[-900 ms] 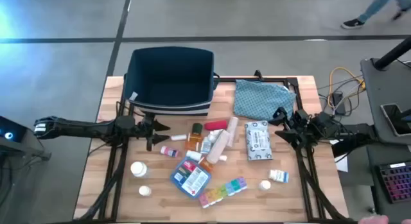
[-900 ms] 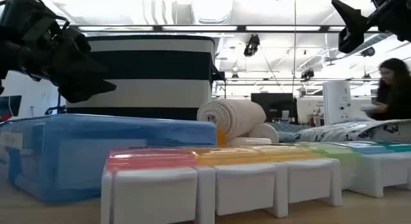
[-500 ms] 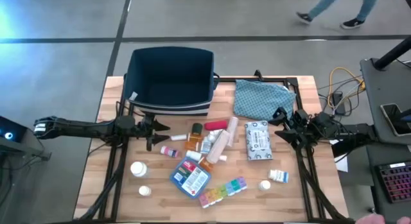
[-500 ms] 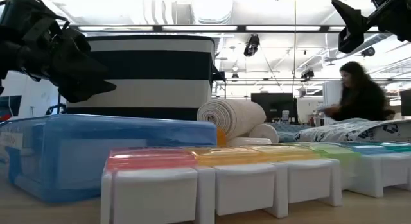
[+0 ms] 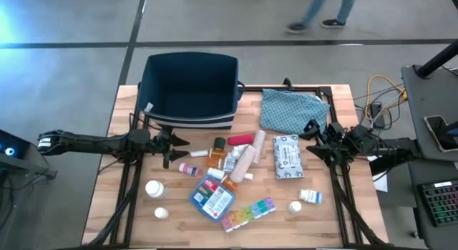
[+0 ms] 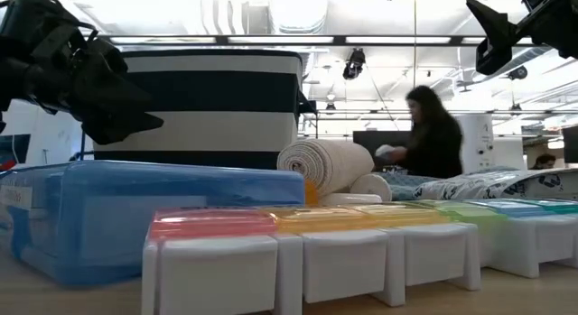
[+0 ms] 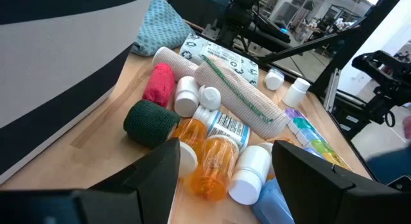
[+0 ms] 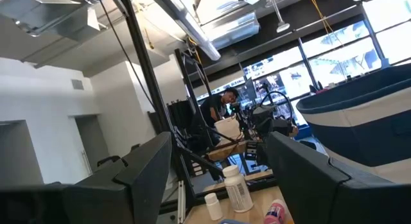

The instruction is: Pick & place medical supplies in basket/bin

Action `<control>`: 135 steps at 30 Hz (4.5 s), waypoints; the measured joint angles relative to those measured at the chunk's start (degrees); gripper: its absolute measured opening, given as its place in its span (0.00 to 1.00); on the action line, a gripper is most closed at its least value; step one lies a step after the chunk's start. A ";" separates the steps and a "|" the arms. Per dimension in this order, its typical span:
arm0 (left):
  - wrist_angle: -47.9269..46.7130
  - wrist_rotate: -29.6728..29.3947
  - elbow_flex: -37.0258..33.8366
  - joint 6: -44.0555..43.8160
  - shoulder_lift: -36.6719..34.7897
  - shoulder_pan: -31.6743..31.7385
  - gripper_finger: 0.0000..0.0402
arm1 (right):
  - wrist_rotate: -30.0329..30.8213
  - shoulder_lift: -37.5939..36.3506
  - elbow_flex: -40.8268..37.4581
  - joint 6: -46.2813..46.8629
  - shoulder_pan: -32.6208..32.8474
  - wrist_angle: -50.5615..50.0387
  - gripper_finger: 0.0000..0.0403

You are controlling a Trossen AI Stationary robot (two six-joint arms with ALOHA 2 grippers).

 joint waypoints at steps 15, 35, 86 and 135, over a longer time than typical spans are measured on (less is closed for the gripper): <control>4.64 -13.75 0.01 -10.88 1.17 0.13 0.57 | 28.96 1.31 0.10 11.21 0.02 18.45 0.61; 5.23 20.57 1.30 -47.17 0.92 -1.88 0.57 | 23.14 36.22 25.75 55.62 8.53 -39.86 0.61; -3.06 24.20 1.00 -38.54 0.46 -3.58 0.57 | -21.05 98.31 56.22 49.28 28.82 -72.33 0.60; -56.28 10.73 35.88 -20.00 0.21 -3.95 0.57 | 5.61 119.82 128.93 -20.30 -19.03 -77.74 0.68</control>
